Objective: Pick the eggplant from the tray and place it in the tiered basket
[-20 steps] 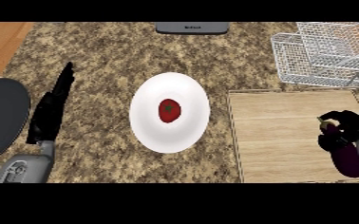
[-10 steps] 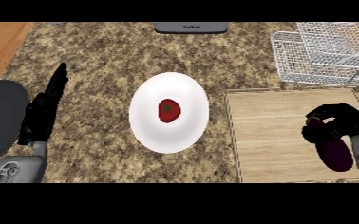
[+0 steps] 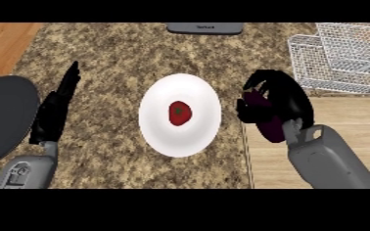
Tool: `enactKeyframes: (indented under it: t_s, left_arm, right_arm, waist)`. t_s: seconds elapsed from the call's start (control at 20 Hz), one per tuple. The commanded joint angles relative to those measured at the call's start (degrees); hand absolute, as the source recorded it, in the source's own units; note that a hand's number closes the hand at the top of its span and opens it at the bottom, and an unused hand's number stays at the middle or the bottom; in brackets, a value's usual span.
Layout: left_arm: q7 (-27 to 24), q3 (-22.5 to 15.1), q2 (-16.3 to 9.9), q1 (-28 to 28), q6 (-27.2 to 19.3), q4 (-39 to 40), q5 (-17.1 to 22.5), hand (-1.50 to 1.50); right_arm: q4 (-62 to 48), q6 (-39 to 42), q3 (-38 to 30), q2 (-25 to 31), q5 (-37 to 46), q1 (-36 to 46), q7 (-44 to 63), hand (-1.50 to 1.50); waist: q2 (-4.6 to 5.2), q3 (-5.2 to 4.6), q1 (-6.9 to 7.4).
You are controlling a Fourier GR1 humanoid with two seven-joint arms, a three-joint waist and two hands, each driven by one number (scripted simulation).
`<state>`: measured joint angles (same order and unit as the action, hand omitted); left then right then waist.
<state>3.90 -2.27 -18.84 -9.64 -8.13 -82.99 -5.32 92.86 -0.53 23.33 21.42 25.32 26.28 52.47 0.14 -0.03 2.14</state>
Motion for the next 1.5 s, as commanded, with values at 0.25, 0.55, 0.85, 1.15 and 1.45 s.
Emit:
enactKeyframes:
  t_s: [0.25,0.55,0.85,1.15,1.45]
  left_arm:
    - [-3.16,2.22,-0.49,0.61,-0.24,3.29,-0.35,0.0]
    - [-1.98,3.5,-0.34,-0.79,0.06,3.31,-0.33,0.0]
    - [0.13,1.87,1.5,3.29,0.44,-2.91,-1.25,0.0]
    - [-0.47,2.03,2.36,1.76,-0.54,-0.85,-3.57,0.0]
    - [2.06,3.66,0.89,1.89,2.72,-4.19,-0.65,0.0]
  right_arm:
    - [4.32,-9.13,-2.58,-3.9,15.95,15.78,3.67,1.5]
    - [5.76,-0.81,-10.32,4.49,15.97,19.41,2.3,1.5]
    - [-1.03,7.25,-17.22,7.05,11.45,24.95,-2.61,1.5]
    - [-10.52,5.7,-19.42,8.02,12.51,25.28,-13.02,1.5]
    - [-23.79,0.67,-18.68,12.0,20.62,25.2,-21.83,1.5]
  waist:
    - [-0.22,-0.08,-1.88]
    - [-0.23,-0.02,-2.5]
    - [-0.2,0.01,-1.75]
    - [-0.07,0.02,-1.68]
    - [0.14,0.04,-0.75]
